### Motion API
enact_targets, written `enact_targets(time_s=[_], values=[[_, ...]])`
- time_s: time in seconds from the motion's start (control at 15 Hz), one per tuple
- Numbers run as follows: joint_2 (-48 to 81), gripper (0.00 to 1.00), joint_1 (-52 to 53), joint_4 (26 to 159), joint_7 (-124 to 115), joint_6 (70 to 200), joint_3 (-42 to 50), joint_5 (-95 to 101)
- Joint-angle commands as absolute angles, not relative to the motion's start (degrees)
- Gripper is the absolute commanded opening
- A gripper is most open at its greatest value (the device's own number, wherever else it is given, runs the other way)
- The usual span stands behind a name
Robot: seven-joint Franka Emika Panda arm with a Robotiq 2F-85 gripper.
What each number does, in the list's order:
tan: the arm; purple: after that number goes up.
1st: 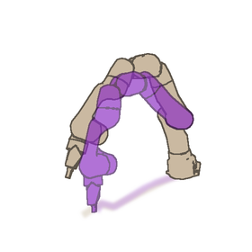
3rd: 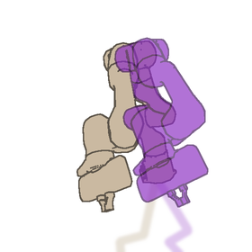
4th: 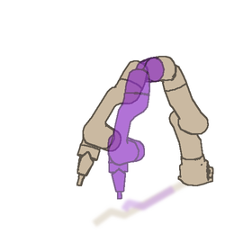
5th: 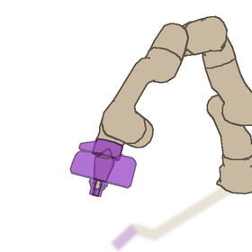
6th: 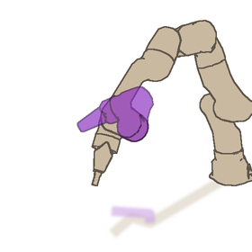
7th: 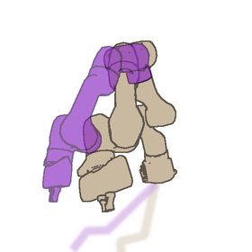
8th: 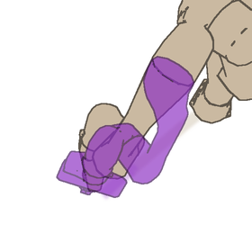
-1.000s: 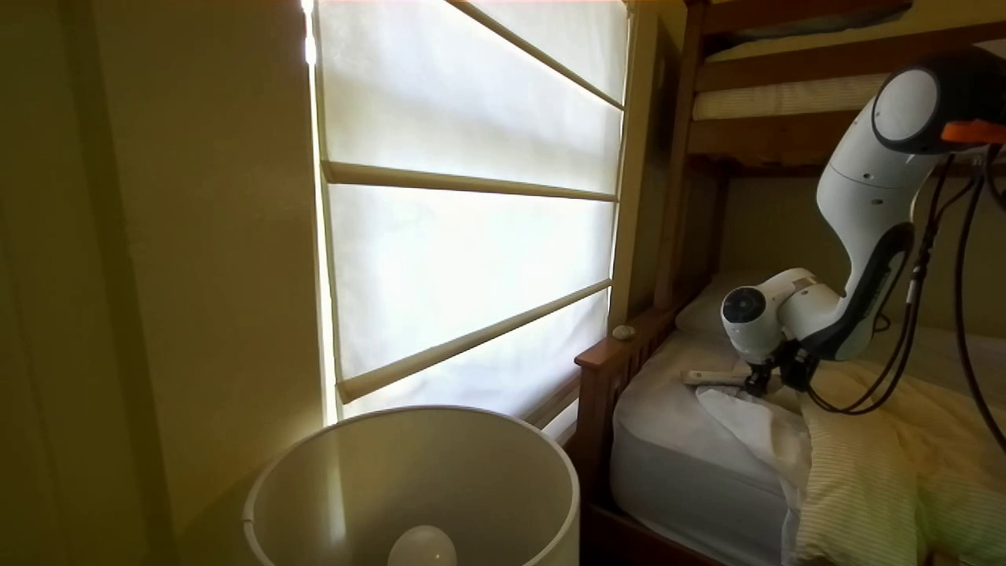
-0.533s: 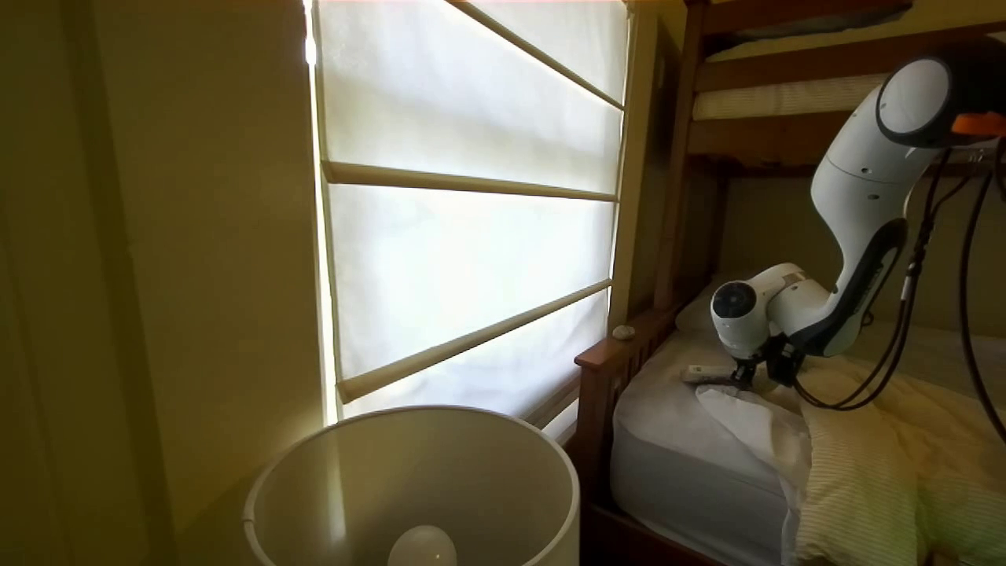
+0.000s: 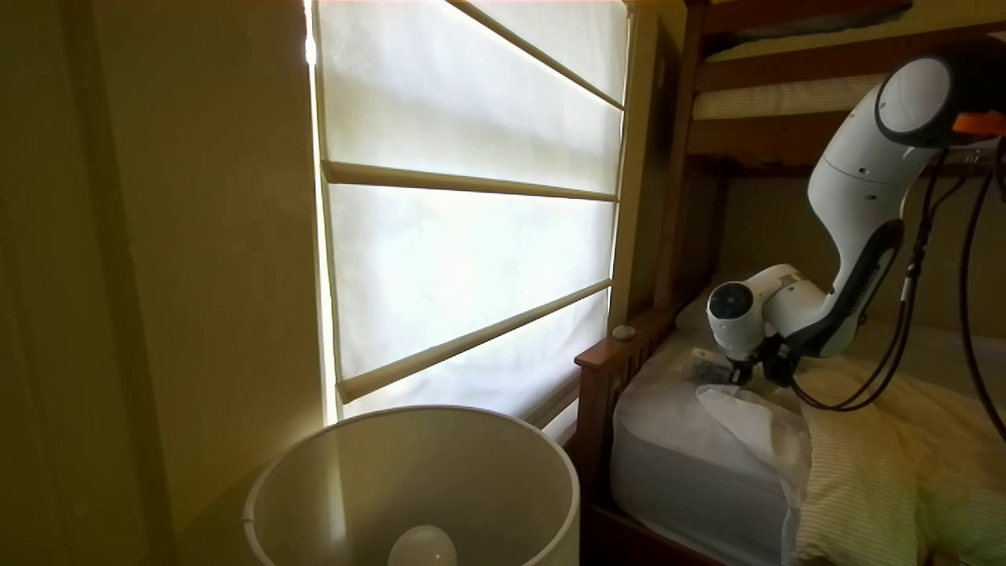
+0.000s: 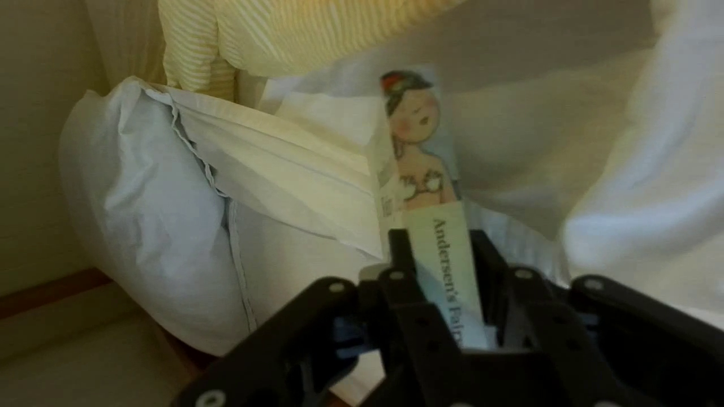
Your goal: Pick up the book from the bed and place it on the nightstand
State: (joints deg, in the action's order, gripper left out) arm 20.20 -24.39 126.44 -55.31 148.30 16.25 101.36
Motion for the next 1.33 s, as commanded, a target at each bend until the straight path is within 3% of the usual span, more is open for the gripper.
enact_targets(time_s=[0.0, 0.2, 0.8, 1.2, 1.27], values=[[20.1, 0.02, -25.1, 126.7, -51.5, 150.2, 15.7, 98.9], [18.9, 0.06, -25.3, 128.2, -50.2, 151.3, 15.9, 98.9], [-5.7, 0.06, -26.0, 147.3, -69.7, 155.7, 21.1, 124.1], [-21.9, 0.06, -26.7, 157.0, -50.5, 158.1, 25.9, 107.9], [-22.9, 0.06, -29.5, 157.7, -46.7, 158.5, 23.2, 103.4]])
